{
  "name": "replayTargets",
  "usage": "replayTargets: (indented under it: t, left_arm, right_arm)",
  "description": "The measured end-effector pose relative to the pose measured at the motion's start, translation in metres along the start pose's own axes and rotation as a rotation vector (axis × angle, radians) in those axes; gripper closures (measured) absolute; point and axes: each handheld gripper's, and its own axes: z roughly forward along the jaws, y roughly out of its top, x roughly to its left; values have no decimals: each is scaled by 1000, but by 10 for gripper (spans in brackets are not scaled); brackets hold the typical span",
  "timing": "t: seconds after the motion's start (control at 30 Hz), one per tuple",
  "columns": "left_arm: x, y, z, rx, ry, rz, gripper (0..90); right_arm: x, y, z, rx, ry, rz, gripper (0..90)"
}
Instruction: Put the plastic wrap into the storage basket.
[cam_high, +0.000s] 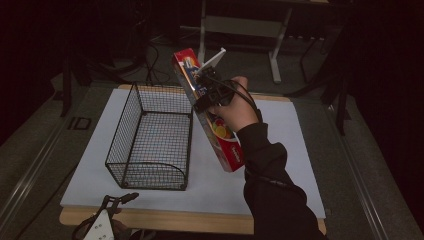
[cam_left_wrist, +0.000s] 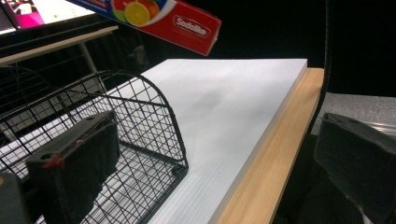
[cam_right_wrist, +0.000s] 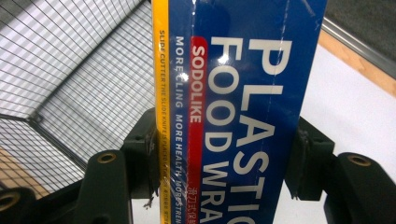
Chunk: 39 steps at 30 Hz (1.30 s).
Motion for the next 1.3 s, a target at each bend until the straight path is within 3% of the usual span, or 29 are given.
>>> replayTargets:
  t: [0.4,0.7,0.9,1.3]
  left_arm:
    - [0,0,-2,0,-4,-4,7]
    - [-1,-1,-5,-5,0,-9,7]
    - [-1,-1,-7,-7,5,-13,7]
    - [-2,-1,-9,-6,9,-12,7]
  right_arm:
    - [20,33,-18,-60,14,2,395]
    - [43,57,-20,-101,20,-28,395]
    - [59,69,-10,-113,40,-32,395]
    - [92,81,27,-136,95,-72,394]
